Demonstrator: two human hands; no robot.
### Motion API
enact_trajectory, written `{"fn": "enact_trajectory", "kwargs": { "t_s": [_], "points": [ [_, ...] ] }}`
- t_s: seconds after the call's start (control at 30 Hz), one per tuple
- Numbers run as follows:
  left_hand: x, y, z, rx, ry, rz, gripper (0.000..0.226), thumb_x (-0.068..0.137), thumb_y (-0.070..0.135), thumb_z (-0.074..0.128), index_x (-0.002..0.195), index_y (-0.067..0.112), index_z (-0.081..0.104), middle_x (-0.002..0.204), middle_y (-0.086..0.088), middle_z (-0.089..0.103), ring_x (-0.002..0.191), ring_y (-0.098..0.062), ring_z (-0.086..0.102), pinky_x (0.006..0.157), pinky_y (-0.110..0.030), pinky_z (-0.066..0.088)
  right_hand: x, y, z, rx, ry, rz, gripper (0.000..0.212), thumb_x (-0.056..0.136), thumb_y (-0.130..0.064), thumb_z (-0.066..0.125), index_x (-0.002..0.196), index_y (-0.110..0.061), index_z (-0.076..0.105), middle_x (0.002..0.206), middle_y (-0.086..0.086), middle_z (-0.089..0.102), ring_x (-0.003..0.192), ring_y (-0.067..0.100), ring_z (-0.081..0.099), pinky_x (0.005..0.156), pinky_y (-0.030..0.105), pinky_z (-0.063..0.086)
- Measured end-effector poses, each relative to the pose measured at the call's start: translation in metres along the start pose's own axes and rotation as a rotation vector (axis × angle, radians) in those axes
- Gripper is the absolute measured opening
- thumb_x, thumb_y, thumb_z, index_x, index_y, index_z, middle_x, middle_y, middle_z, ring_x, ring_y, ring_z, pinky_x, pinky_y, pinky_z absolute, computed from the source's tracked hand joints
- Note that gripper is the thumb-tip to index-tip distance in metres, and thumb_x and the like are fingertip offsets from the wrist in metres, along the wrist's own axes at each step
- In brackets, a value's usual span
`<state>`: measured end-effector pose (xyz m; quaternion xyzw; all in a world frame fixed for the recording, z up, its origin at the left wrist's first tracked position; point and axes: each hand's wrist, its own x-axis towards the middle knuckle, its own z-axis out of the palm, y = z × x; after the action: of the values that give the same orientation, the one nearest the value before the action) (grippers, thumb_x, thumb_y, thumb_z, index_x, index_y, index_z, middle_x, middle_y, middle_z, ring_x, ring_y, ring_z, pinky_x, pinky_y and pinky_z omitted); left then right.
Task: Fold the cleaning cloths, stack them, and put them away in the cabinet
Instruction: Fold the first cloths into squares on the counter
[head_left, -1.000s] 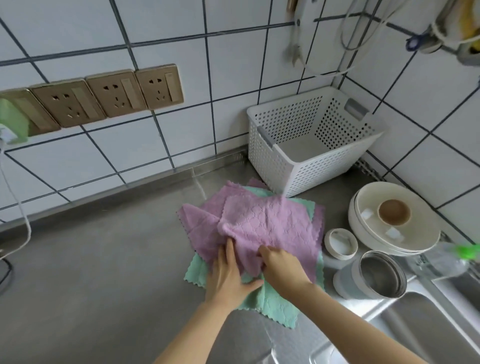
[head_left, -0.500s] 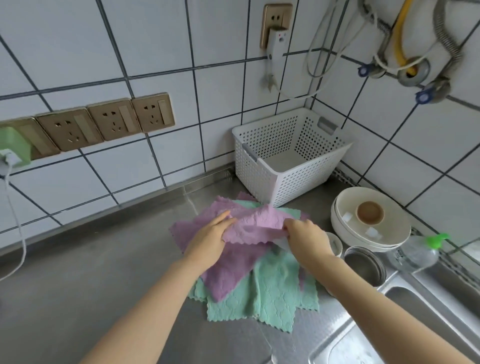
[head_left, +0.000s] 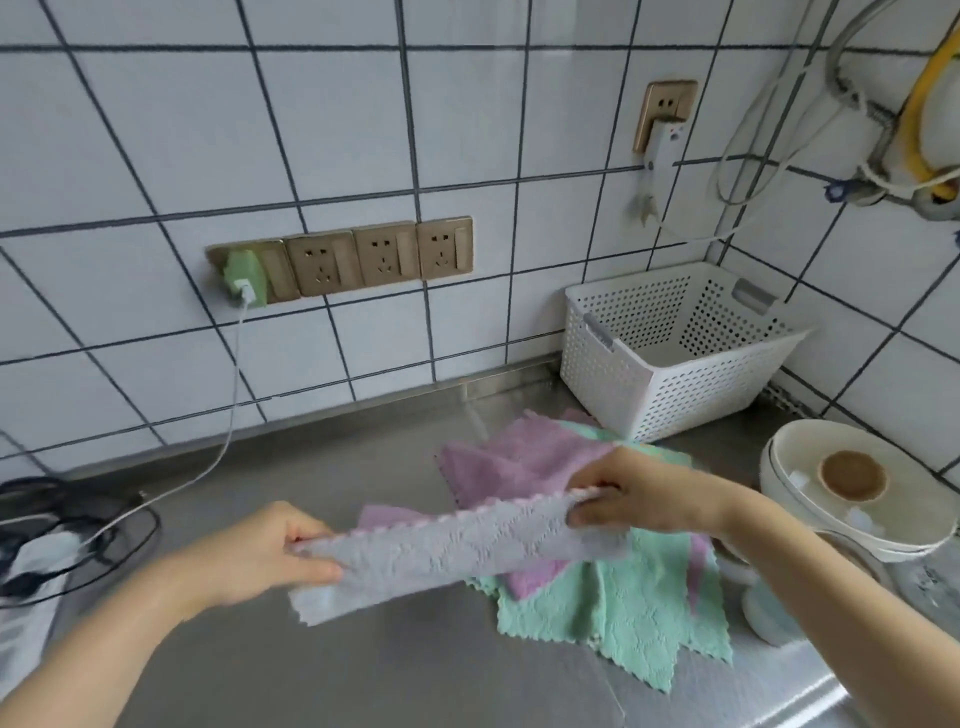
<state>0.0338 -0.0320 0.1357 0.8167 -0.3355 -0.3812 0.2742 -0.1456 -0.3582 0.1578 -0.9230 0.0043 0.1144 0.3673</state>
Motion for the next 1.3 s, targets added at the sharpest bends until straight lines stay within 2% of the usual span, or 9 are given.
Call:
{"fn": "enact_trajectory", "kwargs": {
  "t_s": [0.1, 0.17, 0.27, 0.47, 0.7, 0.83, 0.97, 1.1, 1.3],
  "points": [
    [-0.031, -0.037, 0.004, -0.378, -0.018, -0.090, 0.014, 0.071, 0.017, 0.081, 0.065, 0.018, 0.069, 0.064, 0.006, 0.064, 0.061, -0.009, 0.059, 0.061, -0.022, 0.043, 0.022, -0.001, 0.022, 0.249, -0.117, 0.016, 0.036, 0.085, -0.038, 0.069, 0.087, -0.002, 0.066, 0.080, 0.012, 0.064, 0.072, 0.021, 0.056, 0.069, 0.037, 0.045],
    [-0.038, -0.065, 0.004, -0.637, 0.141, -0.132, 0.037, 0.069, 0.012, 0.083, 0.101, 0.004, 0.066, 0.099, -0.011, 0.073, 0.092, -0.026, 0.070, 0.084, -0.039, 0.052, 0.043, -0.006, 0.036, 0.397, -0.151, 0.048, 0.041, 0.084, -0.038, 0.070, 0.093, 0.001, 0.067, 0.091, 0.021, 0.068, 0.077, 0.032, 0.062, 0.075, 0.044, 0.050],
    [-0.026, -0.102, 0.014, -0.806, 0.450, -0.137, 0.037, 0.076, 0.009, 0.073, 0.111, 0.001, 0.064, 0.109, -0.013, 0.071, 0.101, -0.026, 0.068, 0.081, -0.034, 0.058, 0.079, -0.004, 0.063, 0.518, -0.077, 0.111, 0.019, 0.087, -0.016, 0.067, 0.073, -0.004, 0.062, 0.062, -0.013, 0.061, 0.058, 0.010, 0.054, 0.057, 0.021, 0.044],
    [0.015, -0.193, 0.074, -0.508, 0.952, -0.283, 0.038, 0.082, 0.013, 0.071, 0.055, 0.009, 0.044, 0.051, 0.004, 0.038, 0.054, -0.017, 0.035, 0.055, -0.030, 0.025, 0.152, 0.059, 0.176, 0.492, 0.260, 0.389, 0.026, 0.087, -0.012, 0.066, 0.065, -0.007, 0.055, 0.060, 0.005, 0.048, 0.047, 0.011, 0.048, 0.050, 0.025, 0.051],
    [0.055, -0.245, 0.086, -0.211, 1.182, -0.163, 0.042, 0.076, 0.019, 0.063, 0.054, 0.019, 0.028, 0.053, -0.004, 0.023, 0.055, -0.018, 0.023, 0.055, -0.032, 0.020, 0.206, 0.079, 0.231, -0.017, 0.582, 0.184, 0.024, 0.090, -0.016, 0.055, 0.072, 0.000, 0.057, 0.068, 0.016, 0.061, 0.064, 0.032, 0.051, 0.053, 0.031, 0.039],
    [0.057, -0.252, 0.091, 0.280, 1.277, -0.307, 0.041, 0.081, 0.013, 0.066, 0.121, 0.012, 0.057, 0.112, -0.011, 0.063, 0.105, -0.033, 0.051, 0.086, -0.046, 0.046, 0.222, 0.085, 0.234, -0.173, 0.605, 0.132, 0.019, 0.091, -0.014, 0.047, 0.074, -0.007, 0.050, 0.074, 0.014, 0.058, 0.069, 0.032, 0.052, 0.050, 0.032, 0.033],
    [0.041, -0.225, 0.126, 0.353, 1.095, 0.047, 0.059, 0.087, 0.011, 0.062, 0.141, 0.016, 0.040, 0.146, 0.000, 0.040, 0.137, -0.022, 0.033, 0.113, -0.027, 0.022, 0.197, 0.075, 0.252, -0.343, 0.599, -0.017, 0.038, 0.091, -0.009, 0.049, 0.130, -0.004, 0.049, 0.130, 0.016, 0.049, 0.118, 0.037, 0.045, 0.097, 0.038, 0.039],
    [0.000, -0.197, 0.189, 0.297, 0.591, 0.155, 0.050, 0.092, 0.035, 0.056, 0.140, 0.029, 0.041, 0.145, 0.024, 0.027, 0.138, 0.012, 0.010, 0.099, 0.005, -0.001, 0.126, 0.061, 0.291, -0.387, 0.455, -0.417, 0.026, 0.092, -0.015, 0.054, 0.114, -0.005, 0.063, 0.121, 0.011, 0.058, 0.113, 0.029, 0.055, 0.100, 0.032, 0.040],
    [-0.030, -0.201, 0.231, 0.526, 0.406, 0.124, 0.081, 0.073, 0.078, 0.025, 0.145, 0.041, 0.026, 0.154, 0.027, 0.006, 0.142, 0.008, -0.005, 0.119, -0.026, 0.000, 0.049, 0.061, 0.323, -0.579, 0.160, -0.537, 0.057, 0.094, -0.055, 0.032, 0.130, -0.015, 0.051, 0.137, -0.001, 0.048, 0.125, 0.015, 0.045, 0.106, 0.024, 0.035]
  ]
}}
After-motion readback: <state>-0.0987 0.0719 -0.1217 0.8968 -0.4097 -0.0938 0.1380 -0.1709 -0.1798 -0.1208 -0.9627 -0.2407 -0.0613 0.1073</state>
